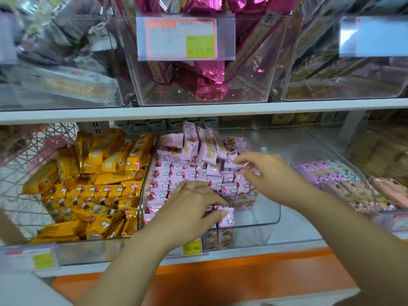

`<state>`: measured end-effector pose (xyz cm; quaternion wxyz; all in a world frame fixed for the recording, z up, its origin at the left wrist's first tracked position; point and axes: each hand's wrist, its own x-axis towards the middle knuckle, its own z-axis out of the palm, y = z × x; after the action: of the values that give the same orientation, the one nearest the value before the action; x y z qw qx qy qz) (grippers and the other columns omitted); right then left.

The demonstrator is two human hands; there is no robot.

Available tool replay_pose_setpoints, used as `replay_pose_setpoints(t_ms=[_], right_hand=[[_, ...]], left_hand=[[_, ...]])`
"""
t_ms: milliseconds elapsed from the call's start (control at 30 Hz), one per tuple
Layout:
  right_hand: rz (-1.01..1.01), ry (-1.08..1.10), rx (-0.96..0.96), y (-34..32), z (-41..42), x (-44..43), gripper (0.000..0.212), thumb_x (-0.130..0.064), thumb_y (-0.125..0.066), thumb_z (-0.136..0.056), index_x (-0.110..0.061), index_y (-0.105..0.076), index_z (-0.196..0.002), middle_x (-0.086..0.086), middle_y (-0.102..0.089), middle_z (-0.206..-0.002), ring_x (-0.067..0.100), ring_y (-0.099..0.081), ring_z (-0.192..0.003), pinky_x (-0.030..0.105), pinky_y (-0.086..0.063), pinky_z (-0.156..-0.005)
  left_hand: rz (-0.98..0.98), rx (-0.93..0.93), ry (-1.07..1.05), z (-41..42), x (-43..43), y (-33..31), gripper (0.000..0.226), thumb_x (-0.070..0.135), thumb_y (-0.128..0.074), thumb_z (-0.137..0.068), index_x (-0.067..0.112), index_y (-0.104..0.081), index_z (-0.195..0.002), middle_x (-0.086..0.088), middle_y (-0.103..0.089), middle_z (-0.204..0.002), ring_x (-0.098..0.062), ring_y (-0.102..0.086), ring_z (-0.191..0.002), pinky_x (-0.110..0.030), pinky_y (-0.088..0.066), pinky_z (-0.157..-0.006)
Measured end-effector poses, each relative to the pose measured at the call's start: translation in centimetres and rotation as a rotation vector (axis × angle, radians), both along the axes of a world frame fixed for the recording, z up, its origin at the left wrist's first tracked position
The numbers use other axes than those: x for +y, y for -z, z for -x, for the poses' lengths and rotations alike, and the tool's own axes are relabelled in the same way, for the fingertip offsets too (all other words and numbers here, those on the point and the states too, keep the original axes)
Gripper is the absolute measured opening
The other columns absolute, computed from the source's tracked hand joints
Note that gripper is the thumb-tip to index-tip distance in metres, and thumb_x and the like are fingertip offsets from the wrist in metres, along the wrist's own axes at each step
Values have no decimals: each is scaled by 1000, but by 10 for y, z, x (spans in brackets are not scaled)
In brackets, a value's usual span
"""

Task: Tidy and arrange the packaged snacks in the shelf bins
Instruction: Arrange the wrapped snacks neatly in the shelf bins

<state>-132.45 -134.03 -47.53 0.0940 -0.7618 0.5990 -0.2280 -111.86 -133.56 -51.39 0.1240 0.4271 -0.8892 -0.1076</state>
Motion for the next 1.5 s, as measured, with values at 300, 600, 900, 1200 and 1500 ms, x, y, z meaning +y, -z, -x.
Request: replay_pose_setpoints(t_ms=[300, 600, 900, 1200, 1500], right_hand=[[49, 84, 159, 12, -16, -55, 47, -27, -66, -86, -19, -54, -130, 6, -49, -133, 25, -55, -106, 32, -44, -93], [205, 166, -105, 3, -5, -33, 33, -5, -62, -86, -17, -68, -117, 2, -65, -121, 18, -58, -105, 16, -36, -86], [232, 286, -817, -8, 31, 26, 11, -22, -76, -78, -25, -67, -73, -7, -67, -80, 13, -66, -71, 51, -55, -80], [162, -13, -193, -9, 2, 37, 45, -16, -73, -80, -43, -46, -103, -26, -46, -108, -1, -53, -90, 11, -44, -76], [181, -48, -34, -11, -13, 12, 27, -10, -63, -88, -26, -56, -109, -12, -44, -115, 8, -47, -89, 27, -42, -80]], left_hand=[[29, 17, 16, -2, -2, 2, 36, 53, -43, -94, 45, -53, -128, 24, -52, -130, 0, -23, -132, -32, -7, -117], [20, 38, 14, -4, -3, 4, 35, 52, -46, -93, 45, -55, -126, 22, -54, -128, -1, -26, -132, -33, -10, -117], [51, 7, -22, -2, 3, 1, 34, 53, -44, -94, 42, -53, -125, 19, -50, -135, -1, -21, -138, -29, -6, -117], [181, 6, -7, -6, 7, 7, 66, 65, -13, -79, 42, -58, -122, 21, -50, -123, -2, -35, -127, -26, 3, -110], [170, 40, -13, -7, 7, 8, 58, 63, -21, -82, 42, -59, -120, 22, -55, -117, -3, -34, -128, -31, -1, -112]])
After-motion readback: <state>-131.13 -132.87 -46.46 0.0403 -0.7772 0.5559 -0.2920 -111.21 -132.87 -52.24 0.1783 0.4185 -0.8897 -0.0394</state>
